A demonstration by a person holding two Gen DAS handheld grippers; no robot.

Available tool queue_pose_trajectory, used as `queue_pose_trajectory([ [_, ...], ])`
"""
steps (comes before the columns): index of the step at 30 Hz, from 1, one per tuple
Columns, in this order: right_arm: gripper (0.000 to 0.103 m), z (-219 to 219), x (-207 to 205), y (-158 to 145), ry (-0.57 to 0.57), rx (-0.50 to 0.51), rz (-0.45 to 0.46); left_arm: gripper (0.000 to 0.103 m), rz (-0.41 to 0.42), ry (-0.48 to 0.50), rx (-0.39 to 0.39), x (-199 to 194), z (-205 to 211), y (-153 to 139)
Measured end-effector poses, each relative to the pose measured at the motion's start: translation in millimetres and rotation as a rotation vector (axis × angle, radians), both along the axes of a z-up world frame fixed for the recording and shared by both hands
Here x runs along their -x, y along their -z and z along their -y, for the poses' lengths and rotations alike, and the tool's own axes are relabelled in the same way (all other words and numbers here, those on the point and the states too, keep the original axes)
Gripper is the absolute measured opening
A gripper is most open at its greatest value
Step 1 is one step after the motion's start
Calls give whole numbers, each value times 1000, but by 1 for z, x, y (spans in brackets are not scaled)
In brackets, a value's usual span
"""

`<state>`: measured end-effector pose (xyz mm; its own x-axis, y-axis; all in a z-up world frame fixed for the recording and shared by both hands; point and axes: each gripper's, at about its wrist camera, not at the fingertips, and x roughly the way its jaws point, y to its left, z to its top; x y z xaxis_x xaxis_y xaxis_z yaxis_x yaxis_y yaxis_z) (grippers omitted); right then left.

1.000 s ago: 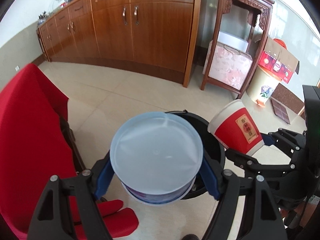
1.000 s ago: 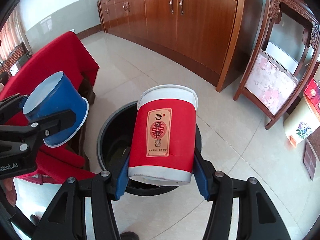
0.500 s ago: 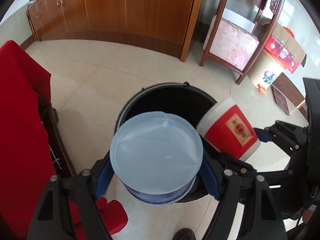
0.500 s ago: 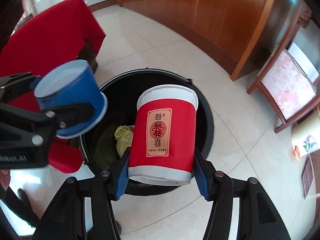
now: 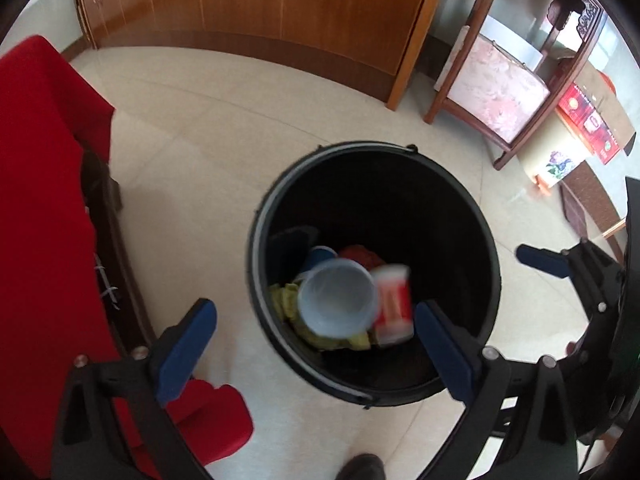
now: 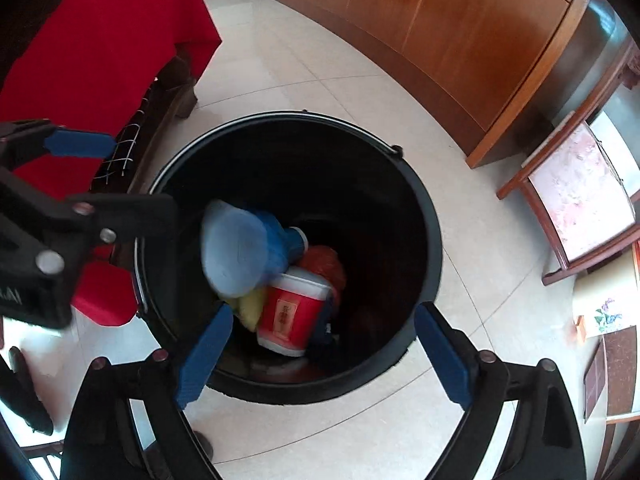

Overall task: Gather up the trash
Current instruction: 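Move both tools back toward the table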

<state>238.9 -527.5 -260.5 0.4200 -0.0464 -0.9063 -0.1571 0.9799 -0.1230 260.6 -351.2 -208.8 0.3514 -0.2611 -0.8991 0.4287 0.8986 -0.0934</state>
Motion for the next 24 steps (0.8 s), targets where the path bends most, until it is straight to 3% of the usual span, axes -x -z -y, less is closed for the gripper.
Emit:
queue_pose_trajectory([
  [7, 103, 0, 13, -20, 56, -27, 7, 100, 148, -12, -44, 25, -22, -38],
  [17, 103, -38, 55, -103, 114, -16, 226, 100, 279, -59, -19, 72, -78, -109],
  [24, 103, -78, 69, -152, 96, -38, 321, 100, 356, -130, 1, 93, -125, -146],
])
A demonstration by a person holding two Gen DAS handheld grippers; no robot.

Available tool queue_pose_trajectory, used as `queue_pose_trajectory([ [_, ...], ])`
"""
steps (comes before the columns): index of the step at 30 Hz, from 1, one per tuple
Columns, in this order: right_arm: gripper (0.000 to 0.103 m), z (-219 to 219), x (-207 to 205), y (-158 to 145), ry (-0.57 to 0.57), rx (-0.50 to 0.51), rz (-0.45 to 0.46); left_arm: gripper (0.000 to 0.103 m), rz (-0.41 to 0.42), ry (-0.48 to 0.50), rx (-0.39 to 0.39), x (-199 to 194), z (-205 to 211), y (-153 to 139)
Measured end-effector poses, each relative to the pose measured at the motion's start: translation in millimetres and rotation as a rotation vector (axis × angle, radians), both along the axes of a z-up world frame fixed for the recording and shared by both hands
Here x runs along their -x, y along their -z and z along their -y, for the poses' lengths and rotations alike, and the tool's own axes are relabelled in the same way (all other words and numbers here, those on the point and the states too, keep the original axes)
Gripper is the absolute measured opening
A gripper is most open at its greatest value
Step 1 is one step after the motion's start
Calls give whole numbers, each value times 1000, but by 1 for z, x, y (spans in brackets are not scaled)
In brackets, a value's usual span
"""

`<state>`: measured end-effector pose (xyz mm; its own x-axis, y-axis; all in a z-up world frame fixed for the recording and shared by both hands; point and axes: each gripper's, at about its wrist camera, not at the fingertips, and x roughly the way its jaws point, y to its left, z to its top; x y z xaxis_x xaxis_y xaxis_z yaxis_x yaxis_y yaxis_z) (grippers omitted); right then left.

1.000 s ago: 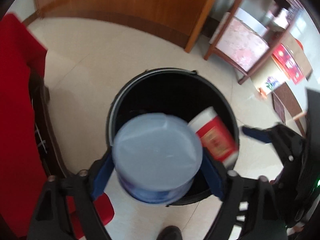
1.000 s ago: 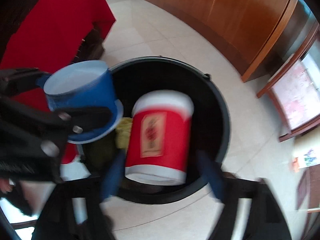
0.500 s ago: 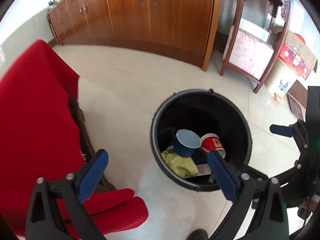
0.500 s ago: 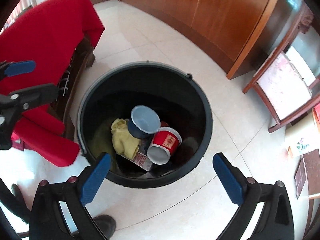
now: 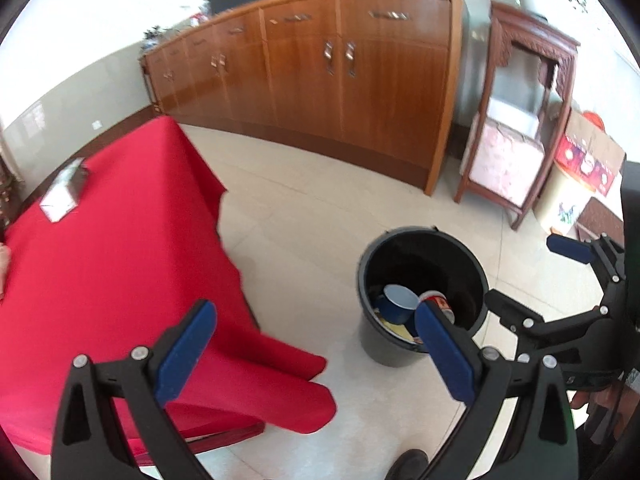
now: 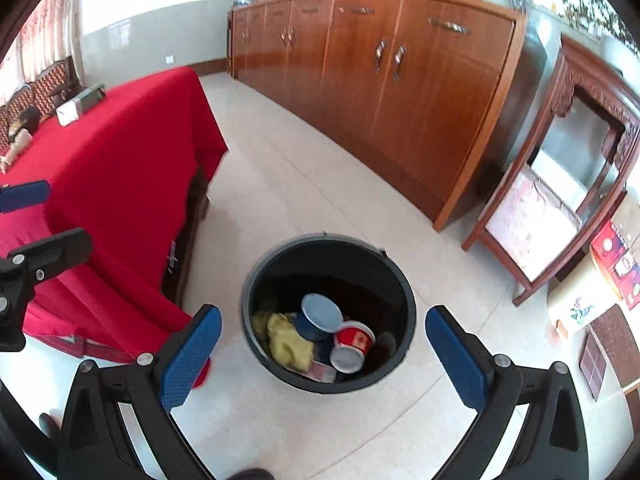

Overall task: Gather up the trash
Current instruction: 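Move both tools back toward the table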

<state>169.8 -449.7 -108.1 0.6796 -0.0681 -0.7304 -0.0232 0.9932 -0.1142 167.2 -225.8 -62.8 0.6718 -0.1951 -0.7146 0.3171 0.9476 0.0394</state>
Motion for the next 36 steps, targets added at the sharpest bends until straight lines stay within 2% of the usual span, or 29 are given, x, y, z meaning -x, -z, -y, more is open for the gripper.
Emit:
queue_pose_trajectory([
  [6, 103, -49, 7, -42, -68, -8, 80, 100, 72, -83, 8, 16, -45, -23],
  [12, 103, -103, 7, -71, -149, -8, 150, 101, 97, -192, 16, 19, -97, -33],
  [18, 103, -164, 2, -90, -284, -64, 189, 101, 104, -317, 22, 21, -150, -37],
  [21, 103, -190, -6, -95, -335, -120, 191, 101, 106, -382, 11, 24, -179, -38],
  [24, 103, -206, -21, -96, -328, -254, 164, 101, 120, -432, 0, 28, -210, -41],
  [25, 103, -213, -27, -96, -322, -270, 155, 101, 124, -446, 0, 28, -220, -42],
  [29, 103, -259, -46, -95, -369, -201, 89, 101, 123, -524, 5, 24, -254, -40],
  [31, 103, -279, -53, -96, -402, -184, 85, 101, 115, -538, 21, 21, -269, -38],
  [36, 103, -326, -74, -100, -432, -130, 98, 98, 117, -583, -8, 8, -301, -35],
])
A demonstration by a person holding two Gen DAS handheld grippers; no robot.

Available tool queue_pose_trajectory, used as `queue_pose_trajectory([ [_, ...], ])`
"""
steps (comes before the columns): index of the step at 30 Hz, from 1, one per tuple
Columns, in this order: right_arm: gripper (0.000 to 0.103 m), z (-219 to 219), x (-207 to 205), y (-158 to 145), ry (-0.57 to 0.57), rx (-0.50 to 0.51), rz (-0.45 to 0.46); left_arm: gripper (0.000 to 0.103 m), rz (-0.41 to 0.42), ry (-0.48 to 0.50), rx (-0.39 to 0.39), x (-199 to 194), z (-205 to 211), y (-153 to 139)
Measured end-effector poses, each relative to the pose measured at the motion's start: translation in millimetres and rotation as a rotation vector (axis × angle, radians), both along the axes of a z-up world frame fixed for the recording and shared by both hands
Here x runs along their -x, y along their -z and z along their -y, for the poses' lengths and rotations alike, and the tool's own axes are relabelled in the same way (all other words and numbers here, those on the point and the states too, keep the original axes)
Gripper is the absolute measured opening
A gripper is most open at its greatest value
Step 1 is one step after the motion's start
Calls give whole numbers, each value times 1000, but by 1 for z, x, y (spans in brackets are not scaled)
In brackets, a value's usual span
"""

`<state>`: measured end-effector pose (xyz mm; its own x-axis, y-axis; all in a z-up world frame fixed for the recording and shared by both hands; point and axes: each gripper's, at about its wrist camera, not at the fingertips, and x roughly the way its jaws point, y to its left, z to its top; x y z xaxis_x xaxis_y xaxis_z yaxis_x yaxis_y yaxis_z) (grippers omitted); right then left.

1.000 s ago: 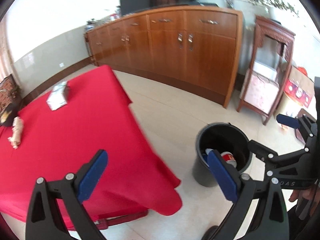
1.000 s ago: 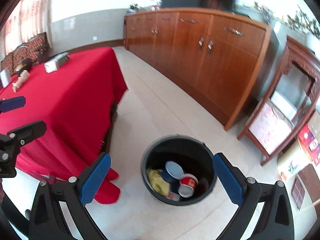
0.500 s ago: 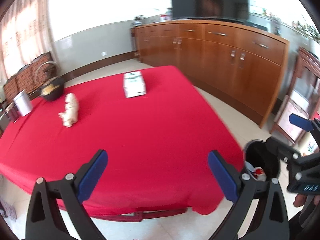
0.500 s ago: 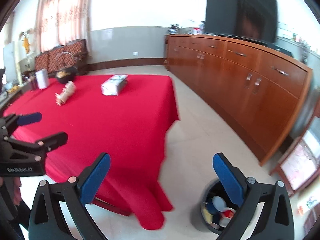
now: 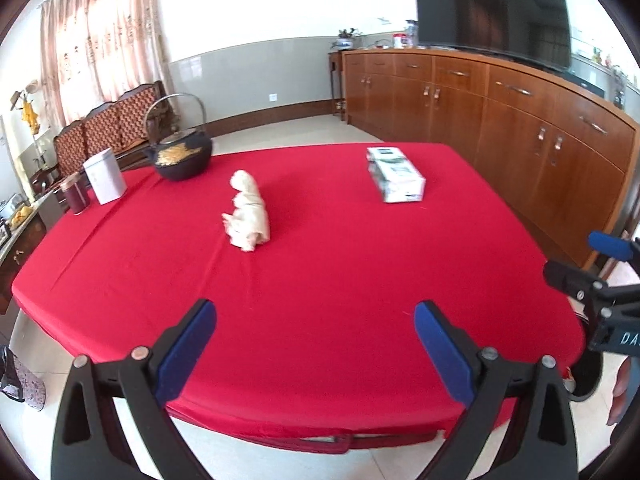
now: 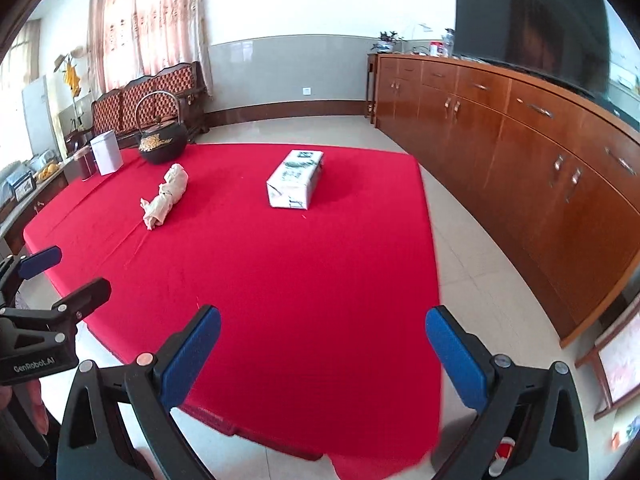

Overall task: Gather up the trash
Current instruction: 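Move both tools back toward the table, then grasp the white milk carton with the right tool while the left tool grasps the beige cloth, then carry the milk carton and beige cloth over the black bin with both tools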

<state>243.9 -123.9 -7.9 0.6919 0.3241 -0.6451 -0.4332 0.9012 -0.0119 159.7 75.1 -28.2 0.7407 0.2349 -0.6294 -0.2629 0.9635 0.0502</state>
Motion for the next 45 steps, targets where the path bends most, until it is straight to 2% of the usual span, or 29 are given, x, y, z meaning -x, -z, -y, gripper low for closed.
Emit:
queue_pose_trajectory([
  [4, 103, -32, -27, -1, -34, 46, -13, 87, -9, -49, 50, -24, -37, 7],
  [14, 102, -102, -123, 15, -39, 68, -53, 86, -58, -126, 75, -87, -90, 31],
  [18, 94, -126, -165, 26, -37, 75, -85, 81, -78, -138, 84, -113, -104, 39],
  [23, 91, -151, -216, 40, -29, 80, -129, 79, -98, -139, 95, -138, -114, 46],
  [26, 84, -160, -235, 49, -23, 91, -162, 78, -113, -133, 92, -150, -114, 48],
  [28, 72, -162, -240, 55, -24, 103, -188, 75, -147, -134, 82, -158, -114, 52],
  [29, 65, -163, -242, 57, -32, 98, -200, 70, -157, -135, 88, -160, -115, 54],
  [30, 64, -163, -242, 58, -33, 96, -201, 67, -168, -133, 92, -161, -115, 56],
  [31, 63, -162, -241, 58, -36, 94, -200, 52, -178, -117, 98, -162, -114, 58],
  [32, 61, -161, -240, 57, -41, 89, -197, 26, -185, -97, 112, -162, -113, 60],
  [37, 57, -146, -222, 46, -54, 71, -146, 23, -159, -61, 116, -146, -98, 51],
  [45, 56, -109, -170, 20, -59, 59, -87, 23, -104, 44, 96, -106, -39, 21],
])
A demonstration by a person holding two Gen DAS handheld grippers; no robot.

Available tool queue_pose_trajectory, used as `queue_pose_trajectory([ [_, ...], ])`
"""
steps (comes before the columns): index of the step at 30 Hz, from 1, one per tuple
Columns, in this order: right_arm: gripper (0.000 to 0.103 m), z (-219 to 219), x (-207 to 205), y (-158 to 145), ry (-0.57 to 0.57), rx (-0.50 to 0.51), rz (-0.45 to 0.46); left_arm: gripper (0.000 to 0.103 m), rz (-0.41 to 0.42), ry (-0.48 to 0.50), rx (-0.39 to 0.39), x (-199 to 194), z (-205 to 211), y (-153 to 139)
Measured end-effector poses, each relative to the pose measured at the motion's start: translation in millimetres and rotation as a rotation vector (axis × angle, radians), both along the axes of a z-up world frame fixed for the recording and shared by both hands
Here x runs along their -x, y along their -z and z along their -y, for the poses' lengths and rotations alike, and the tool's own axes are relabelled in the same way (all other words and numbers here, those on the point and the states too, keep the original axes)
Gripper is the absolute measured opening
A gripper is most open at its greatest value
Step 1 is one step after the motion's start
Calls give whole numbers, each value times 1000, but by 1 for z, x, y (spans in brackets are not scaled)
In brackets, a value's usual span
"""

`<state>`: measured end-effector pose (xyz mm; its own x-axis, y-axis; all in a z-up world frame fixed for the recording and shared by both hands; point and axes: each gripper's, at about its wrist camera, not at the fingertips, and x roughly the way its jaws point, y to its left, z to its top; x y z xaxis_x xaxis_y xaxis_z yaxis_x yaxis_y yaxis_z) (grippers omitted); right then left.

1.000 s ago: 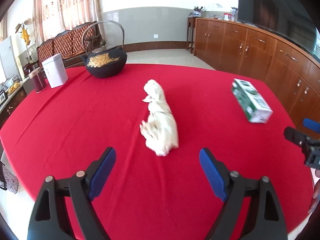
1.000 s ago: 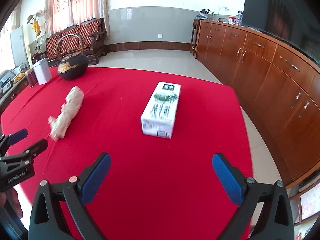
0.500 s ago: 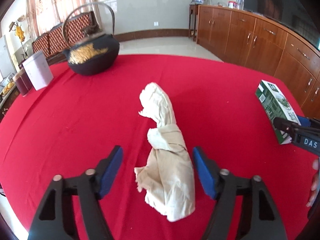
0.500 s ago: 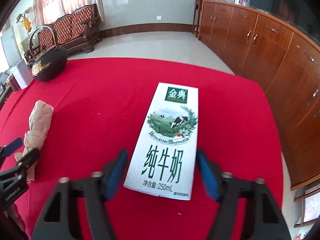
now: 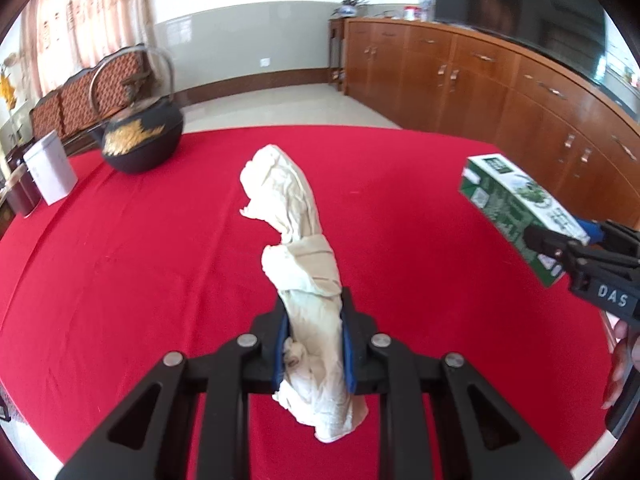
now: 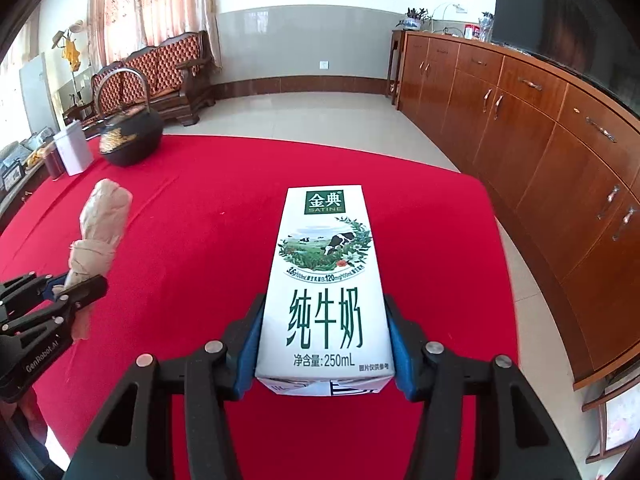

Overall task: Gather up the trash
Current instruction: 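Carry the milk carton and beige cloth over the black bin with both tools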

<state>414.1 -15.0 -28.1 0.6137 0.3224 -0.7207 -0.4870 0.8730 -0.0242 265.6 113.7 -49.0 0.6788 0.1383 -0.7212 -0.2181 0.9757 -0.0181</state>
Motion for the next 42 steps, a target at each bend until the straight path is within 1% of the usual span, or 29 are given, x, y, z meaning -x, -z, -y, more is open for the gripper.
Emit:
queue_pose_trajectory([
  [4, 56, 27, 33, -13, 10, -17, 31, 23, 17, 49, -8, 17, 29, -10],
  [6, 56, 42, 49, -20, 22, -21, 46, 23, 23, 73, 1, 24, 40, -14],
  [11, 56, 93, 92, -33, 67, -65, 50, 23, 38, 135, -6, 52, 71, -19],
  [13, 56, 108, 107, -37, 82, -64, 58, 23, 37, 165, -6, 63, 85, -19],
  [19, 56, 167, 156, -48, 163, -78, 76, 23, 40, 233, 18, 80, 115, -21],
  [27, 56, 239, 207, -62, 268, -78, 110, 23, 64, 339, 16, 99, 166, -33],
  [35, 56, 310, 239, -60, 389, -91, 116, 23, 69, 458, 10, 101, 218, -35],
  [42, 56, 373, 259, -48, 491, -81, 103, 23, 51, 566, 10, 96, 270, -25],
])
